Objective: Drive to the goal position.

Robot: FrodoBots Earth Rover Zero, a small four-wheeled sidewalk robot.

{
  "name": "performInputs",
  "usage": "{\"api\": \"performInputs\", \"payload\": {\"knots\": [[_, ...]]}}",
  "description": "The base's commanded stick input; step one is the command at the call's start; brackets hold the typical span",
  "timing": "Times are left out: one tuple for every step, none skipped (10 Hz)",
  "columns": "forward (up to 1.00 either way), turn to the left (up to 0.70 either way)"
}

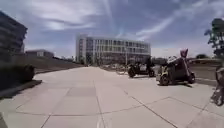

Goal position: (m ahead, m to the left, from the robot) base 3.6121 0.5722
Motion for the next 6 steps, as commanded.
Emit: {"api": "performInputs", "payload": {"knots": [[0.6, 0.15], [0.6, 0.15], [0.6, 0.15], [0.6, 0.15], [0.6, 0.15], [0.6, 0.12]]}}
